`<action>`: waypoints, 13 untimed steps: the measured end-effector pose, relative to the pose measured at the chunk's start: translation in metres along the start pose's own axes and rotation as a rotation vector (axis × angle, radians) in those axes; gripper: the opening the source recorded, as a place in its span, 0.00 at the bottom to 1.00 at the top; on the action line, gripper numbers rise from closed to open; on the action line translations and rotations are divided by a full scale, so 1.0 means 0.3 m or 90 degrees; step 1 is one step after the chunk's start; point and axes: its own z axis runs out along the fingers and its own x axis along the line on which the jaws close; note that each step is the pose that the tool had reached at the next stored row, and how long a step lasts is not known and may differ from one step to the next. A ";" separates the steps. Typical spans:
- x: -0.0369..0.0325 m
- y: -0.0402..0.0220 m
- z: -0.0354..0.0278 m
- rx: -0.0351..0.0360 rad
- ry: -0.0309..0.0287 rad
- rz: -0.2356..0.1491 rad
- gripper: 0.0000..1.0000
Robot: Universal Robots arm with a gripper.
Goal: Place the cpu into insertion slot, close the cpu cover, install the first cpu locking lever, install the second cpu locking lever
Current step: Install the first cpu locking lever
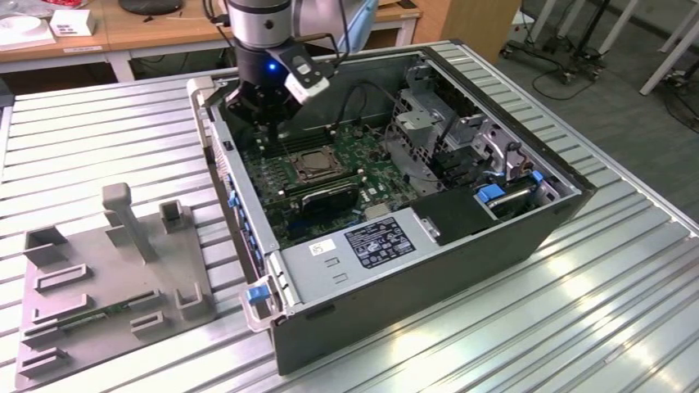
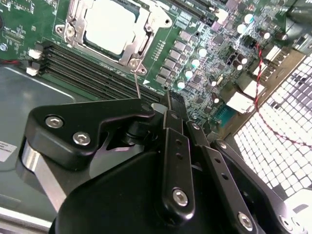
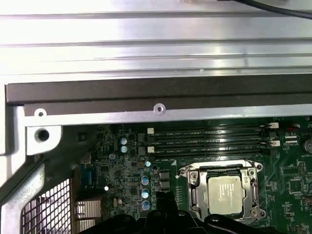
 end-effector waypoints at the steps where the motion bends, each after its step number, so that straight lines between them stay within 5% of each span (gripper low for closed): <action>1: 0.002 0.001 0.001 0.0000 0.0000 0.000 0.11; 13: 0.004 0.019 0.005 -0.0003 0.0001 0.000 0.11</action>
